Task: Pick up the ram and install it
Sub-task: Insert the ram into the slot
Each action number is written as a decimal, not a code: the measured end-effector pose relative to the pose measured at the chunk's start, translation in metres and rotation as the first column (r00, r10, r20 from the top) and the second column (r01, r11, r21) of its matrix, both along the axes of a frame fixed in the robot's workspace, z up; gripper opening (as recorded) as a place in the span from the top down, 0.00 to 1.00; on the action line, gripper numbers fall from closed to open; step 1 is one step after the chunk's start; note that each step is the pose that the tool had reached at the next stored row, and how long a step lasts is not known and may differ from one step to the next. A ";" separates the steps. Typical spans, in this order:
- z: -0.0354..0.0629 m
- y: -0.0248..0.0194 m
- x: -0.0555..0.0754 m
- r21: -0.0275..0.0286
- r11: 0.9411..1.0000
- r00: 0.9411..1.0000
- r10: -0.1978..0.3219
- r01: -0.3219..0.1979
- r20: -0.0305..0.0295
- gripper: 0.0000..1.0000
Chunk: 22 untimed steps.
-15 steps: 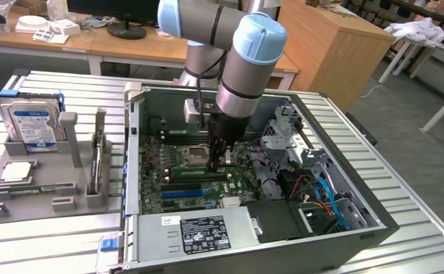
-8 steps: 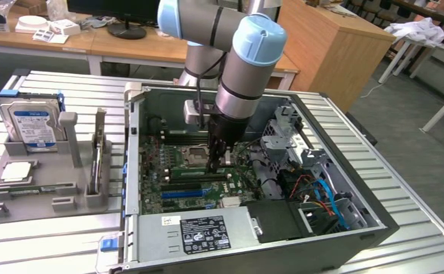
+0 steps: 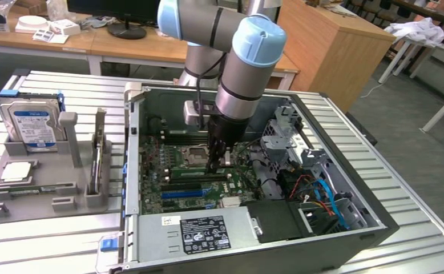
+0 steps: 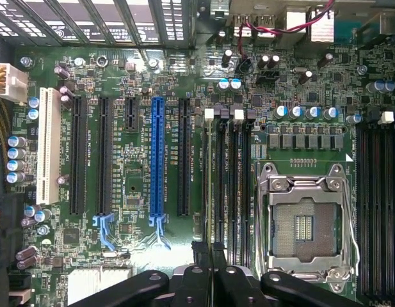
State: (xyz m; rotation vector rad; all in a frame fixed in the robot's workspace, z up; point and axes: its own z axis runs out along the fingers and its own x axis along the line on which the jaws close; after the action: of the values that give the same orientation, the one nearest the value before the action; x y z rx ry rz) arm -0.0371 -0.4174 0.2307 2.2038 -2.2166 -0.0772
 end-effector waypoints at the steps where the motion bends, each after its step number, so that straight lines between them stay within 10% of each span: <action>1: -0.0002 0.0000 0.000 0.000 1.000 1.000 0.000 0.000 0.000 0.88; 22: -0.0024 0.0003 -0.001 0.000 1.000 1.000 -0.002 0.002 0.000 0.88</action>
State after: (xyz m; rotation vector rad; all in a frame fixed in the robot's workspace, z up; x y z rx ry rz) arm -0.0379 -0.4171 0.2283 2.2019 -2.2191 -0.0774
